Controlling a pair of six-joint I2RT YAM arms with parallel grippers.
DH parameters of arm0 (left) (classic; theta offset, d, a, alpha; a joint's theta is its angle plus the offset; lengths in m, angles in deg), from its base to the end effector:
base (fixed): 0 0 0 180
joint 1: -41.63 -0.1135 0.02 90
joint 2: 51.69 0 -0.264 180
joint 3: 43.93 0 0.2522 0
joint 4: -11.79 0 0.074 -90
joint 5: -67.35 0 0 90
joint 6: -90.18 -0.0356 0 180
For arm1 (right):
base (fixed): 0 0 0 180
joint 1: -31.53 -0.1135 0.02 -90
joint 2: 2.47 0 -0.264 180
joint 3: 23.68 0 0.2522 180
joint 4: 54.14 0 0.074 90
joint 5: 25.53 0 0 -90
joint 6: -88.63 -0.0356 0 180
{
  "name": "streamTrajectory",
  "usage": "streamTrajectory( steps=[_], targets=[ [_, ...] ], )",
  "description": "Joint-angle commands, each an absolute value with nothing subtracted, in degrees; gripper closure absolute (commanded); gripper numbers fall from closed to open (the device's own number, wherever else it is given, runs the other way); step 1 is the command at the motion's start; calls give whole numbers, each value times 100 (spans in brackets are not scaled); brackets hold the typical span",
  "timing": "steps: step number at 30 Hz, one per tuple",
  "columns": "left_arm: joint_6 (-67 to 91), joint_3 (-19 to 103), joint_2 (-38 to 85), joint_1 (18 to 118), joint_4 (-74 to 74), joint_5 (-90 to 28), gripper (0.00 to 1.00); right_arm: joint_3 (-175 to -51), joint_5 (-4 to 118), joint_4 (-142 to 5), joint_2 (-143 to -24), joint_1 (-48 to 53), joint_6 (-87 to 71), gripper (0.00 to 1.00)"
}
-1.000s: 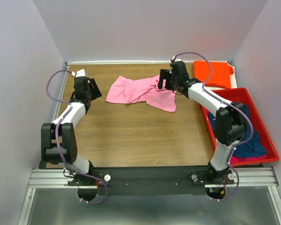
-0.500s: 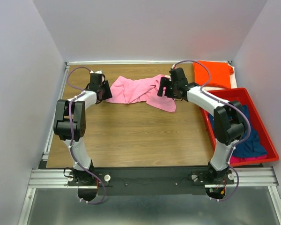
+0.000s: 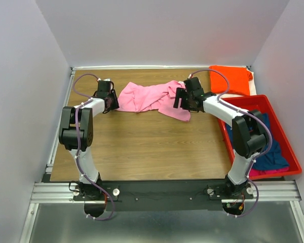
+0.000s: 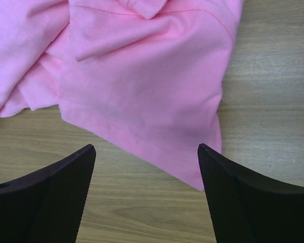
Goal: Fold and stack the t-shirts
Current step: Flatten the tshirt out
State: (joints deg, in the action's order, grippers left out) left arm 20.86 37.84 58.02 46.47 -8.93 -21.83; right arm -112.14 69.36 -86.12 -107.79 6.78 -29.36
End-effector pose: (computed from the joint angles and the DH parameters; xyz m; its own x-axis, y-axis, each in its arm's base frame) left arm 0.4028 -0.0336 0.1616 -0.7264 -0.2929 -0.6218 -0.1941 0.9553 -0.2232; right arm 0.3674 0.1660 0.2126 -0.7756 0.1574 -0.6113 -0.0025 0.9677 0.2522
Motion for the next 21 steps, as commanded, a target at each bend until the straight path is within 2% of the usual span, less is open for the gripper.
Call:
streamTrajectory(
  steps=[1, 4, 15, 21],
  targets=[
    [2127, 3900, 5993, 4655, -988, -2599, 55, -11118, 7300, -8935, -10723, 762, -3143, 13],
    [2136, 3865, 6037, 4682, -997, -2687, 56, -11119, 7405, -9119, -10767, 824, -3196, 15],
    [2101, 3786, 6011, 4699, -997, -2819, 74, -11215, 7221, -9488, -11136, 1009, -3301, 31],
    [2083, 3803, 6020, 4699, -1015, -2854, 76, -11303, 7045, -9699, -11391, 1026, -3205, 42]
  ],
)
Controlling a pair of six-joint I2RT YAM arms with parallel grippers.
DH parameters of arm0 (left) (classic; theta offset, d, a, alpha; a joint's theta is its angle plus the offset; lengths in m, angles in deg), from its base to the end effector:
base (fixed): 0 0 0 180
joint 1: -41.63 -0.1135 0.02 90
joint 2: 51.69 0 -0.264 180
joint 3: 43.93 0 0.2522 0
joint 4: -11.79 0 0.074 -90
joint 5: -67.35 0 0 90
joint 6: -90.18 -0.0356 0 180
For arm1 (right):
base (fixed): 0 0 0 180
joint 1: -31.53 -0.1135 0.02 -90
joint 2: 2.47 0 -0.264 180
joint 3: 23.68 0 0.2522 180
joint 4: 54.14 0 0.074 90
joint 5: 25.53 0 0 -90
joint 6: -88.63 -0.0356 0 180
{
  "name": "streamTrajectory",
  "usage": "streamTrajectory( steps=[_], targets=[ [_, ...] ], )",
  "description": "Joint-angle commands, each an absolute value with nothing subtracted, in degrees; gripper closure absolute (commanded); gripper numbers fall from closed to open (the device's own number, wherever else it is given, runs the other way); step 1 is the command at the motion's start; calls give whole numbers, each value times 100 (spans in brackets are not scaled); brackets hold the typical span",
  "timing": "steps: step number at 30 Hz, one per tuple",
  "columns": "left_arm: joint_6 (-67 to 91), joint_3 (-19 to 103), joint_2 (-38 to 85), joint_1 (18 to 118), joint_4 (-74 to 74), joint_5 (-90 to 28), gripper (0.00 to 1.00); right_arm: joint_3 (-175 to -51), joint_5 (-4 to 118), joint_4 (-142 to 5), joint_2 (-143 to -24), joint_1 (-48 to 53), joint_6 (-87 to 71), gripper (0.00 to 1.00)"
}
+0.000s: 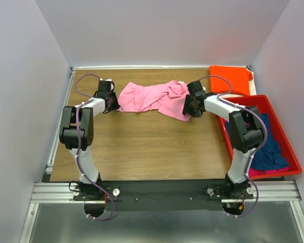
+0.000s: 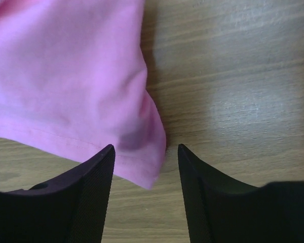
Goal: Fold and stack the t-shirts
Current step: Flatten the tshirt out
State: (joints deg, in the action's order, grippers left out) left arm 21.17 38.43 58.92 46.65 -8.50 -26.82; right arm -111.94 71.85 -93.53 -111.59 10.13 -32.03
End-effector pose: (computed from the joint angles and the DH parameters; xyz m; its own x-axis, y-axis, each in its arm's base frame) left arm 0.4058 -0.0382 0.1592 -0.7454 -0.2932 -0.5986 -0.1412 0.9472 -0.2880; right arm 0.3707 0.1404 0.1782 -0.8496 0.2102 -0.4837 0.1520 0.9758 0.1571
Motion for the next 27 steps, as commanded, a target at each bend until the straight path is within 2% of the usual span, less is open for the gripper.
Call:
streamTrajectory(
  steps=[1, 11, 14, 16, 17, 18, 20, 24, 27],
  targets=[
    [2083, 3803, 6029, 4699, -1032, -2863, 77, -11320, 7045, -9734, -11409, 1026, -3213, 43],
    [2092, 3838, 6037, 4699, -1059, -2880, 79, -11189, 7089, -9981, -11277, 1026, -3293, 49],
    [2092, 3838, 6046, 4699, -1067, -2872, 80, -11180, 7028, -10069, -11268, 1035, -3293, 53],
    [2074, 3830, 6046, 4699, -1067, -2889, 85, -11171, 6984, -10095, -11286, 1026, -3293, 60],
    [2066, 3830, 6046, 4699, -1067, -2907, 91, -11163, 6957, -10113, -11295, 1026, -3293, 77],
    [2057, 3838, 6046, 4699, -1076, -2933, 94, -11171, 6948, -10121, -11347, 1026, -3293, 87],
    [2013, 3847, 6046, 4699, -1076, -3038, 100, -11232, 6887, -10191, -11382, 1026, -3266, 99],
    [2013, 3926, 5967, 4699, -1181, -3345, 100, -11522, 6852, -10385, -11321, 1035, -3231, 100],
    [2022, 4382, 5660, 4629, -1506, -3513, 100, -12302, 6991, -10928, -11137, 1167, -3135, 99]
  ],
)
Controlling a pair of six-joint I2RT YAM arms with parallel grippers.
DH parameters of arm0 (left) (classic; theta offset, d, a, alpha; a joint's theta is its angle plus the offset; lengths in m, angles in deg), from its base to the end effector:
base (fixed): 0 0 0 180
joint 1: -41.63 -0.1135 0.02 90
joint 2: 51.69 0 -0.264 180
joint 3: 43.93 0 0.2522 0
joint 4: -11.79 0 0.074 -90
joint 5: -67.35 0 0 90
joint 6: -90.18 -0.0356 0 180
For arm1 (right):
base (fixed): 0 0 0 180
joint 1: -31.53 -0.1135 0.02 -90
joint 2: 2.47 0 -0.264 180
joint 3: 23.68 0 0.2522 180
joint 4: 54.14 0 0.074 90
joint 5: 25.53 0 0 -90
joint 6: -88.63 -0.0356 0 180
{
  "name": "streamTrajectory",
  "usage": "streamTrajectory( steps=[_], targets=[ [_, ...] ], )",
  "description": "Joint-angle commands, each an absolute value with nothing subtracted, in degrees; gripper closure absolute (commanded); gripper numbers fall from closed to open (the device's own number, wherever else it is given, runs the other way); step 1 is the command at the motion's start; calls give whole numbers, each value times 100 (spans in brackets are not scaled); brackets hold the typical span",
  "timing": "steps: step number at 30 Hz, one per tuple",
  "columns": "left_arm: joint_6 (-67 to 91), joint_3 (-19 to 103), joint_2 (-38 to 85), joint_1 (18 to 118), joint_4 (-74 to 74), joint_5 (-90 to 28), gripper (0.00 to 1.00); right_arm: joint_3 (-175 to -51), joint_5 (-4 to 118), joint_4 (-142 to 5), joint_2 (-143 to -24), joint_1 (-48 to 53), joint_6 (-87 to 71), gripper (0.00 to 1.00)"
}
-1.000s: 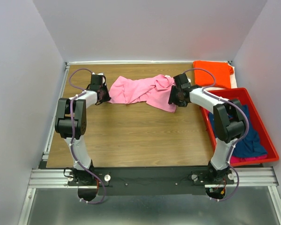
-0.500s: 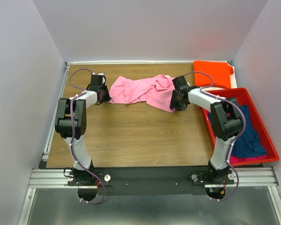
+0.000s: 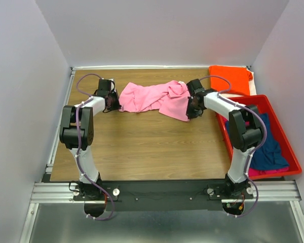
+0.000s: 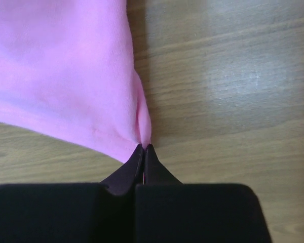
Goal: Fold and stack the t-shirts
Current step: Flatten the tshirt out
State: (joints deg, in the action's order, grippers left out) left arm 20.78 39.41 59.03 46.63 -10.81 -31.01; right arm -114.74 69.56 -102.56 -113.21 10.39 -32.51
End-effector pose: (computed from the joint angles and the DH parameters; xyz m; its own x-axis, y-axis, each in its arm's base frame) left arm 0.4056 -0.0407 0.1608 -0.7772 -0.2814 -0.5628 -0.1005 0.9384 -0.3305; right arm 0.3666 0.1384 0.1739 -0.9105 0.2002 -0.3618 0.1665 0.9784 0.1224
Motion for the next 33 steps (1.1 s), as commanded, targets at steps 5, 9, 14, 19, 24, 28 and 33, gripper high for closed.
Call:
streamTrajectory(
  steps=[5, 9, 14, 19, 24, 28, 33],
  targets=[
    [2092, 5969, 5098, 4034, -2016, -3759, 100, -13998, 7229, -11448, -10926, 1920, -2775, 100],
    [2215, 6966, 4790, 3488, -2289, -4163, 100, -15370, 7746, -11668, -10908, 2318, -2415, 99],
    [2828, 7144, 4089, 2689, -1948, -4681, 100, -16784, 8477, -11642, -10864, 2345, -2071, 100],
    [2909, 6906, 3507, 2537, -1780, -4700, 100, -17148, 8742, -11432, -10671, 2345, -2001, 100],
    [2892, 6449, 2778, 2529, -1288, -4639, 100, -16369, 8233, -10521, -9891, 2336, -2053, 100],
    [2778, 6387, 2400, 2537, -1033, -4585, 100, -15856, 7863, -9859, -9432, 2345, -2097, 100],
    [2725, 6431, 2390, 2537, -962, -4778, 100, -16022, 7661, -9744, -9440, 2336, -2194, 100]
  ],
)
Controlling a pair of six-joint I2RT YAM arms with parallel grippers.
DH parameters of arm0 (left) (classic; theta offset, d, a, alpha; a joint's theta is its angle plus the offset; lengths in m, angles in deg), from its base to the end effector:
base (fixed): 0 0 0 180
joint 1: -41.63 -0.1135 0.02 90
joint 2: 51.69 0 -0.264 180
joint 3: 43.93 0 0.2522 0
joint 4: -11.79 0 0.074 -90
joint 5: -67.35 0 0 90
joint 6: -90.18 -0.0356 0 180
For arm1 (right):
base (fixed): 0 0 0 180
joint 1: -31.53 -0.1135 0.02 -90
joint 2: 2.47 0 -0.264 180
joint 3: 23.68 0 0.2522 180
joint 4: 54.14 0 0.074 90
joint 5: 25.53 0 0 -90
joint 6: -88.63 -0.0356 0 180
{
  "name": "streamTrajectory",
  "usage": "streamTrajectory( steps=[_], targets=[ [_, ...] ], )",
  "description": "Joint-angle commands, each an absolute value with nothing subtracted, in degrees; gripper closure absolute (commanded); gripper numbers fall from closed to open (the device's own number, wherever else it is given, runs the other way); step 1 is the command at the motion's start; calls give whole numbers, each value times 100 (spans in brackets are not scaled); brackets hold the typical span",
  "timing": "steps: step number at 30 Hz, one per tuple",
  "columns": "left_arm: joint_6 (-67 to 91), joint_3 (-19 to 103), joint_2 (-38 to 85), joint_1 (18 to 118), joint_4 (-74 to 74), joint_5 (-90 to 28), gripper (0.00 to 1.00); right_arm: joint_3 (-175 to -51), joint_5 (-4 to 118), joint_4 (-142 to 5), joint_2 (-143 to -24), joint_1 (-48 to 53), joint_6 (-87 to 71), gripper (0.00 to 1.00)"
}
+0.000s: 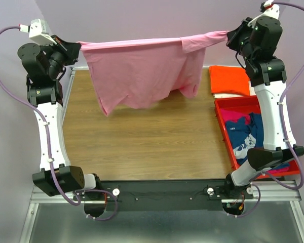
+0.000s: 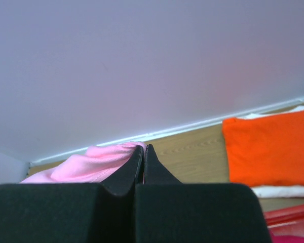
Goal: Fold and stack the t-shirts
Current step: Flatten the tshirt out
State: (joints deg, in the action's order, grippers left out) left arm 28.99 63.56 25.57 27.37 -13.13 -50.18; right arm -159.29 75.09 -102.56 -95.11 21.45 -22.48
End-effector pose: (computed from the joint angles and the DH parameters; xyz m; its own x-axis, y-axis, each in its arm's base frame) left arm 0.2801 0.0542 0.5077 -0.0311 -0.4488 -0.8931 0.2427 0.8634 -0.4424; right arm 0.3213 0.0505 0.5388 -0.0841 0.3446 -0.9350 0.0417 0.9387 0.3422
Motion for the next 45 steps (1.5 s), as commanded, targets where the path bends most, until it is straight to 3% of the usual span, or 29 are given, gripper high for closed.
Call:
streamTrajectory(
  steps=[1, 11, 20, 27, 33, 40, 45],
  targets=[
    [2733, 6414, 2399, 2537, -970, -4831, 100, -16049, 7634, -9726, -9431, 2345, -2220, 100],
    [2689, 6019, 2337, 2651, -900, -5200, 100, -15909, 6054, -9524, -9484, 2345, -3563, 100],
    [2663, 5061, 2109, 2880, -883, -5095, 100, -14205, 4708, -9252, -9493, 2345, -5533, 100],
    [2488, 4392, 1968, 2880, -1189, -4999, 100, -13352, 3610, -9102, -9537, 2380, -5675, 100],
    [2364, 4032, 1986, 2889, -1270, -4814, 100, -12771, 3467, -9093, -9431, 2459, -5604, 100],
    [2469, 4645, 2529, 2898, -769, -4796, 100, -14148, 4187, -9093, -10080, 2608, -4990, 100],
    [2479, 6382, 3207, 3038, -654, -4840, 100, -16350, 4505, -9093, -10722, 2644, -4314, 100]
  ],
)
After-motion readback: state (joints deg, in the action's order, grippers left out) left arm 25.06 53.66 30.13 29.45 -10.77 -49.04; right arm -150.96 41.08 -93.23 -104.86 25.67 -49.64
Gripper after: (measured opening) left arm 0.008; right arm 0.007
